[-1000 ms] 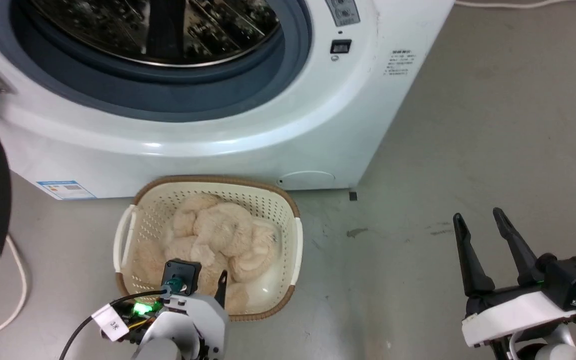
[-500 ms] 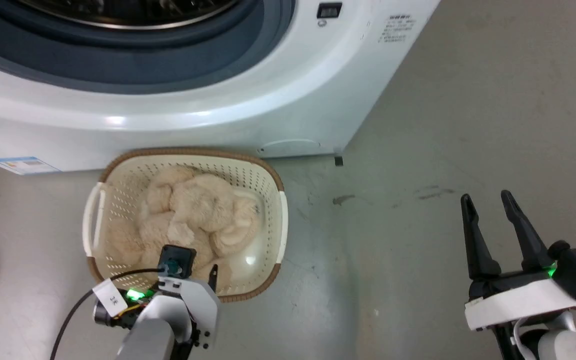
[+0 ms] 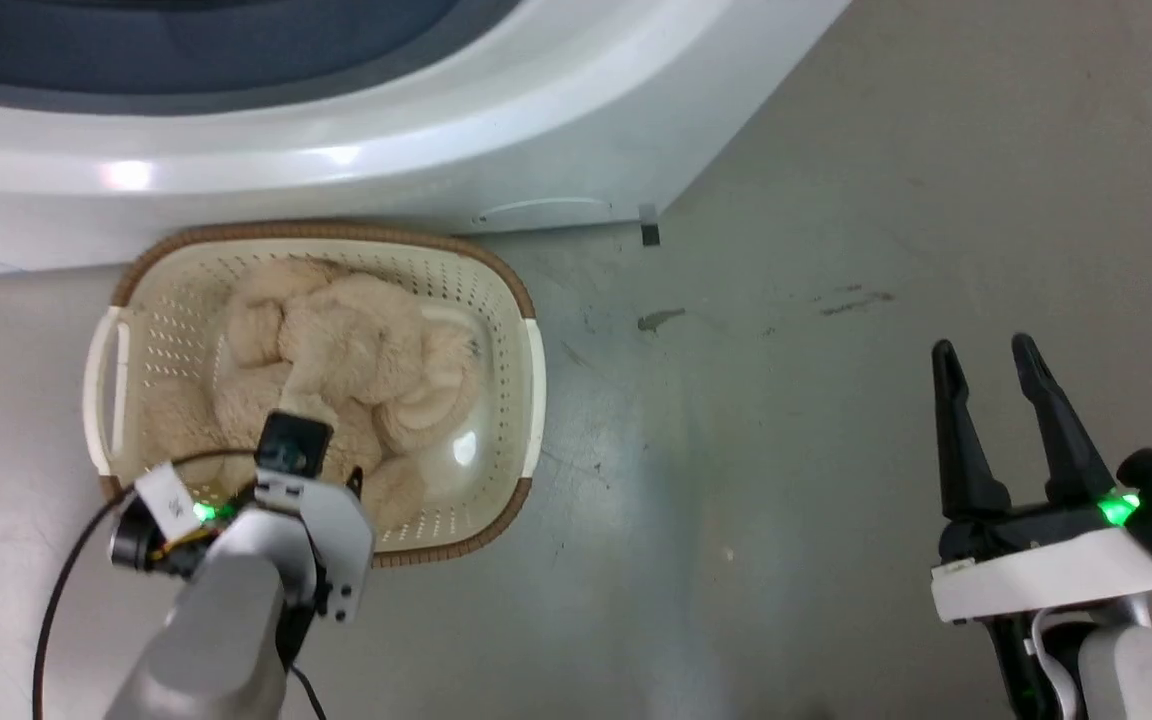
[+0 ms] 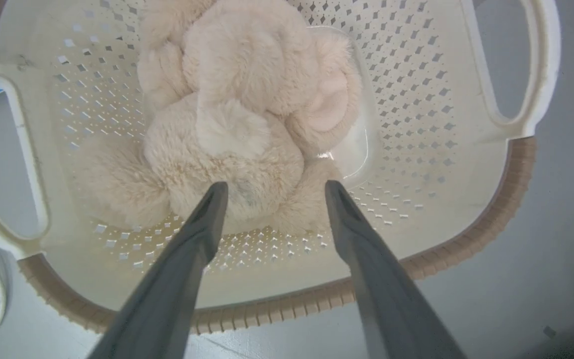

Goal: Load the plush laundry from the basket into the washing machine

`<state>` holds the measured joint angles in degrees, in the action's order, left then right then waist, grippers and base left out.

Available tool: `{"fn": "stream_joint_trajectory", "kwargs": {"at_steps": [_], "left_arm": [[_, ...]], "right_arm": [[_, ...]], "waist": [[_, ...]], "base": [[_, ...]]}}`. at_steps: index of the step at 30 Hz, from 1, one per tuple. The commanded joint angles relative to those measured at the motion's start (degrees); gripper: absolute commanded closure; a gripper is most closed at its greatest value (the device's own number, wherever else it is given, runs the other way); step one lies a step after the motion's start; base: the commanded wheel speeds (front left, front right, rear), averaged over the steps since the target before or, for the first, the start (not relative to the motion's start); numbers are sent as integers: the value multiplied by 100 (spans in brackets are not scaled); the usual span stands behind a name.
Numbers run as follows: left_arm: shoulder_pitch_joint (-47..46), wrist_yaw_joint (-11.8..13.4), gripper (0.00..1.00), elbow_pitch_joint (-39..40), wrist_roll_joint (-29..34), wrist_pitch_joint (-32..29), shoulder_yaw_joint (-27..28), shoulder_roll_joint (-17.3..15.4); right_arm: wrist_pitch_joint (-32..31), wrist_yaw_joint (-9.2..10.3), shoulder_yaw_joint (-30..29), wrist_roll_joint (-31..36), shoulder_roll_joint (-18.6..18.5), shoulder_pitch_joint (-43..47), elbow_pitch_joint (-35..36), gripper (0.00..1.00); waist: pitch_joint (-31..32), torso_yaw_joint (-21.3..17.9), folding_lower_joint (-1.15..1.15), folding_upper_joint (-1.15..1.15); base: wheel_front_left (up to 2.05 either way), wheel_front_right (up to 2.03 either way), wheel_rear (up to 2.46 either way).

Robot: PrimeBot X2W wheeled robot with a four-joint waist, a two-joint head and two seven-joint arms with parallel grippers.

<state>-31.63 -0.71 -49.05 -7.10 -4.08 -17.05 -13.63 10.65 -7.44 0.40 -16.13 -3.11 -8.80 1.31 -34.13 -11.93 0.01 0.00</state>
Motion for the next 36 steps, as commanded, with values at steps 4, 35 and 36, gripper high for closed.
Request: {"fn": "stream_joint_trajectory", "kwargs": {"at_steps": [4, 35, 36], "left_arm": [[-470, 49, 0, -237, 22, -124, -161, -149], [-2530, -7, 0, -1624, -142, -1342, -1121, -832], [-2523, 9, 0, -1623, -157, -1362, -1119, -827]], "right_arm": [[88, -4, 59, -106, 18, -192, 34, 0], [435, -5, 393, -939, 24, -695, -25, 0], [435, -5, 394, -962, 24, -699, -32, 0]], "waist": [[-249, -58, -1, 0], [-2007, -646, -1, 0], [-2018, -648, -1, 0]], "base": [[0, 0, 0], [0, 0, 0], [0, 0, 0]]}}
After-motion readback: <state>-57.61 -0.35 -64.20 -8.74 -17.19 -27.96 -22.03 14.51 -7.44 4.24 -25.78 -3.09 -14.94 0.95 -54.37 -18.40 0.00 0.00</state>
